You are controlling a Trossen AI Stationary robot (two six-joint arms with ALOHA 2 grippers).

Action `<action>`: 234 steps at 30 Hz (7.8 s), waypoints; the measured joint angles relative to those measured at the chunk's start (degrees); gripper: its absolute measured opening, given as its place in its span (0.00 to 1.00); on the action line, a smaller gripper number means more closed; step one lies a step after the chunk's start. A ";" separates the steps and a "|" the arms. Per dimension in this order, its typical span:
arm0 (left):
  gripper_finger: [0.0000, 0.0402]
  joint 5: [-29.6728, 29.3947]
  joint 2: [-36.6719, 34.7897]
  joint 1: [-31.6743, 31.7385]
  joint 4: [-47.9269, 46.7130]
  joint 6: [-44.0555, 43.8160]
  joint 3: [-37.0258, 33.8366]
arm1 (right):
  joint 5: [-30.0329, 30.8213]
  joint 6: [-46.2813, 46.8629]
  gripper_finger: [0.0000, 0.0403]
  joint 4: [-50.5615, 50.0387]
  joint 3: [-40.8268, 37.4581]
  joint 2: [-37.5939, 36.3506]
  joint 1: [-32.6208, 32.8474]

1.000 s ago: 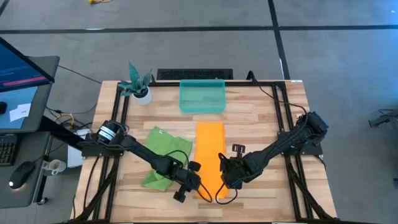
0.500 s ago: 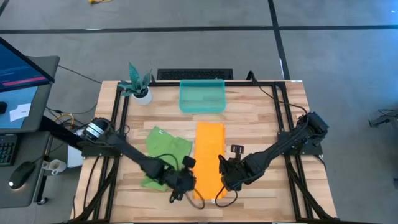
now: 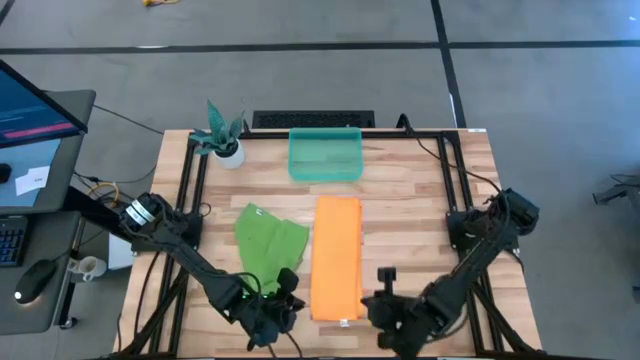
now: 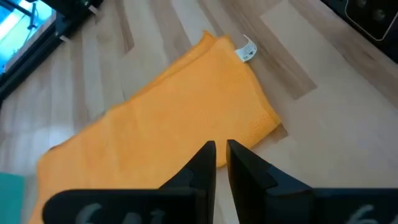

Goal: Roll microfiber towels into tight, uniform cylinder then place into a basket
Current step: Roll the orange microfiber cloth

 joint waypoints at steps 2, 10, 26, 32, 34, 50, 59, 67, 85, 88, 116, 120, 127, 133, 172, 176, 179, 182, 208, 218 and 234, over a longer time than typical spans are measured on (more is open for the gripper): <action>0.08 0.03 0.00 0.08 -0.02 -0.33 0.00 | 0.08 0.00 0.05 2.03 -0.04 0.00 1.17; 0.25 1.70 0.00 2.03 0.01 -5.82 0.00 | 0.08 -0.92 0.05 5.34 -0.04 0.68 2.56; 0.42 15.08 5.59 3.98 5.49 -5.21 0.00 | -11.03 -4.31 0.26 11.94 -0.23 8.86 -1.59; 0.42 17.21 6.80 4.90 7.25 -5.04 0.04 | -16.12 -4.66 0.39 13.93 -0.10 12.62 -3.74; 0.42 17.21 6.78 5.29 8.02 -4.77 0.01 | -18.29 -4.68 0.43 13.80 -0.08 13.55 -4.42; 0.42 28.77 12.31 9.76 15.26 -1.39 0.39 | -26.19 -5.55 0.52 12.70 0.11 16.65 -7.37; 0.42 28.32 12.04 11.81 9.46 -5.50 0.55 | -25.99 -4.66 0.41 10.91 0.18 16.61 -7.86; 0.26 27.87 12.09 11.89 11.04 -3.59 0.42 | -25.36 -4.50 0.16 9.91 0.11 16.59 -8.51; 0.01 26.49 12.20 8.79 9.80 -10.07 3.59 | -25.27 -2.91 0.02 7.91 3.37 16.46 -5.25; 0.00 23.06 12.20 7.19 4.47 -10.62 6.92 | -24.96 -1.57 0.03 5.33 5.44 16.46 -4.44; 0.00 -8.86 12.17 -4.00 -32.63 -17.82 28.96 | -11.52 2.67 0.03 -17.51 26.84 16.26 1.32; 0.00 -12.45 12.15 -4.74 -34.62 -18.17 29.57 | -8.70 2.60 0.02 -20.57 27.74 16.22 1.39; 0.00 -13.74 12.11 -1.04 -37.49 -21.74 27.27 | -3.09 5.33 0.03 -27.09 26.03 16.20 -1.05; 0.00 -17.37 12.09 3.64 -39.00 -23.09 23.84 | -1.93 8.01 0.02 -30.04 20.86 16.59 -5.41; 0.02 -6.88 12.11 20.83 -22.95 -12.26 14.78 | -2.19 8.68 0.03 -29.99 6.76 16.59 -20.30; 0.07 -6.85 12.11 20.81 -23.52 -12.79 14.62 | -2.63 8.68 0.03 -30.30 6.67 16.65 -20.34; 0.12 -6.85 12.11 20.76 -23.15 -12.84 14.62 | -2.41 8.68 0.01 -30.09 6.67 16.65 -20.74; 0.17 -6.88 12.11 20.76 -23.25 -13.23 14.64 | -1.96 8.68 0.02 -29.04 6.67 16.65 -21.39; 0.21 -15.53 12.11 9.08 -48.51 -39.89 14.90 | 5.12 10.93 0.02 -24.42 4.18 12.92 -22.81; 0.21 -15.87 12.11 7.67 -52.67 -42.56 17.70 | 5.11 10.18 0.08 -21.75 1.21 12.94 -26.70; 0.21 -15.84 12.11 7.71 -52.58 -42.69 17.70 | 4.15 9.62 0.40 -22.93 1.21 12.76 -27.49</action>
